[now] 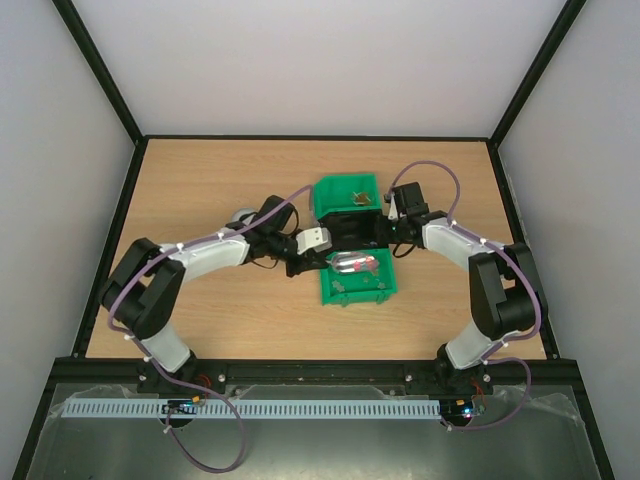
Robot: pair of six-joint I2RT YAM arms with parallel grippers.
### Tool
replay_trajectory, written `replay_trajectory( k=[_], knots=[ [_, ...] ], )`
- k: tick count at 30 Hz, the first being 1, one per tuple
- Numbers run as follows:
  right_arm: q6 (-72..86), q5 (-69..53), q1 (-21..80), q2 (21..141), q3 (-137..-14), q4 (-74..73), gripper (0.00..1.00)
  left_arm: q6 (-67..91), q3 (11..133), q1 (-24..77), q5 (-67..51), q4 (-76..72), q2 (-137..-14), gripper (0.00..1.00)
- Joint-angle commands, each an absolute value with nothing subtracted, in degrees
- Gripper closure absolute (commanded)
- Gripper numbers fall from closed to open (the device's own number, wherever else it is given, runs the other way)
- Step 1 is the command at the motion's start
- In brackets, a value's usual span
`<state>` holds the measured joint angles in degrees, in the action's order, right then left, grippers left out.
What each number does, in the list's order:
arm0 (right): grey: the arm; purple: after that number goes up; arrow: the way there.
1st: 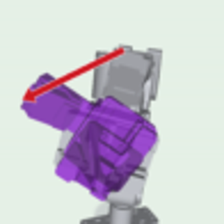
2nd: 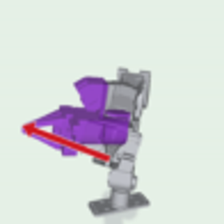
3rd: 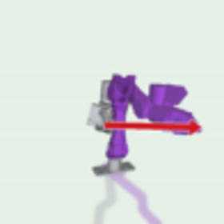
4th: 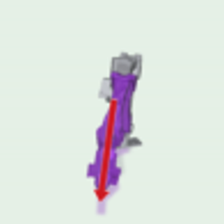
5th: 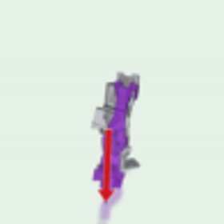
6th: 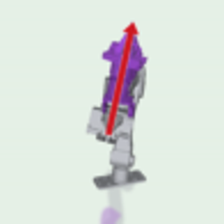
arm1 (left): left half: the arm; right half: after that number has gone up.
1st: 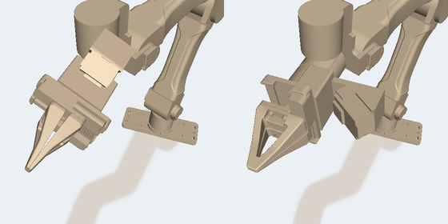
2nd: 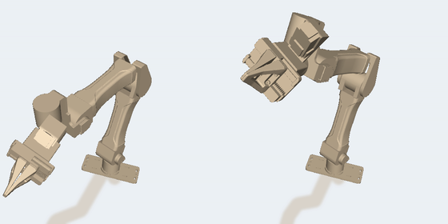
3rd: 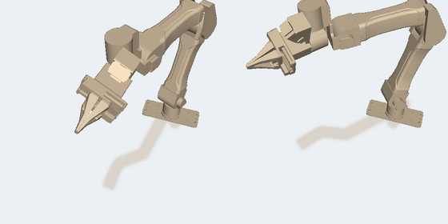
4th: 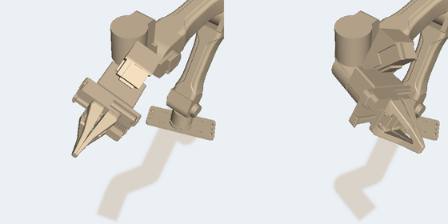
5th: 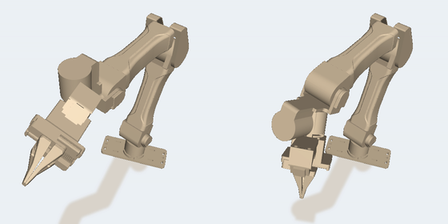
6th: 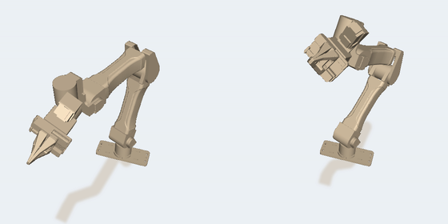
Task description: Pack the candies
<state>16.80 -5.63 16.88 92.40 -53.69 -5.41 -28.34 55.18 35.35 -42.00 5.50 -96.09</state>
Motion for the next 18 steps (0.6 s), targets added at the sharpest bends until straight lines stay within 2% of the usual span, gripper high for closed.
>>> replay_trajectory(
  k=[1,11,18],
  knots=[
    [16.9,-4.4,16.6,89.5,-52.9,-6.6,0.99,-32.3,54.5,34.9,-37.4,12.0,-90.8,0.98],
    [19.7,-3.3,16.6,89.8,-53.4,-8.2,0.99,-38.9,58.3,36.0,-27.5,27.2,-91.1,0.98],
    [20.6,0.0,17.1,89.6,-55.1,-10.8,0.99,-43.7,68.9,38.9,-19.9,39.5,-98.3,0.98]
  ],
)
